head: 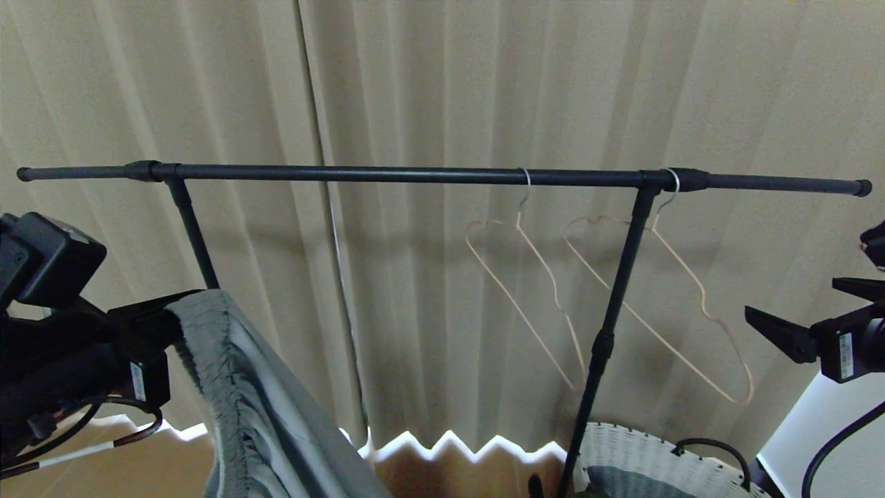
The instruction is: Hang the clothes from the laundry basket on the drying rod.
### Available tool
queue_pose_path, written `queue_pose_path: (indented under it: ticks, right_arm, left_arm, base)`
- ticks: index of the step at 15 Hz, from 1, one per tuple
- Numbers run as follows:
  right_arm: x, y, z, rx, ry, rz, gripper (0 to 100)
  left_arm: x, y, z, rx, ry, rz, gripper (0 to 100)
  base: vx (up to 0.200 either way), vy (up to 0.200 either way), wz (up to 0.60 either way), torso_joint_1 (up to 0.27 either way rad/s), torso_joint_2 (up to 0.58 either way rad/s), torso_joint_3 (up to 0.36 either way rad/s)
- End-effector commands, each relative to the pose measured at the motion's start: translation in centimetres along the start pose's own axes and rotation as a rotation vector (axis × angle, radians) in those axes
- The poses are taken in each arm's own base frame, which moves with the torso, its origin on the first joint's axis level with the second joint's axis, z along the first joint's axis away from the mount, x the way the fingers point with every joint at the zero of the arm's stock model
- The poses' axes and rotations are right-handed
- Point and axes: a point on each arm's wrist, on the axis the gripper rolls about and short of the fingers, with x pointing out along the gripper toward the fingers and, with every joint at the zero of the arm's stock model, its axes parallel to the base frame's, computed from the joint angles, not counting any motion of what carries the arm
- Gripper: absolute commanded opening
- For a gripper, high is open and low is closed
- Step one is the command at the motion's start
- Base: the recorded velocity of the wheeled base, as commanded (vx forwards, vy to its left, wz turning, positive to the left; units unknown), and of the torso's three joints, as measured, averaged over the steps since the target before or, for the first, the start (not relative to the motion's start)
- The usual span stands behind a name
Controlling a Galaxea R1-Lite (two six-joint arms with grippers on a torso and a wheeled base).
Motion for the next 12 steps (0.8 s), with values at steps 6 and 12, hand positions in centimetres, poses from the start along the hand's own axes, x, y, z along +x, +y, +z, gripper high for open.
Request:
queue_pose_path:
  ticks: [6,12]
  right_arm:
    - [2.1,0.1,1.1,-0.011,0.141,0.051,100]
    - [5.8,1.2,1.4,0.061,0.25,0.096,100]
  left_arm:
    - [-1.1,0.3,-0.6,0.004,-0.001,0.033,0]
    - [-0.9,1.1,-1.1,-0.044,0.012,0.035,0]
  base:
    - [0.0,0.0,0.0,0.0,0.0,0.0]
    - [0.0,0.0,0.0,0.0,0.0,0.0]
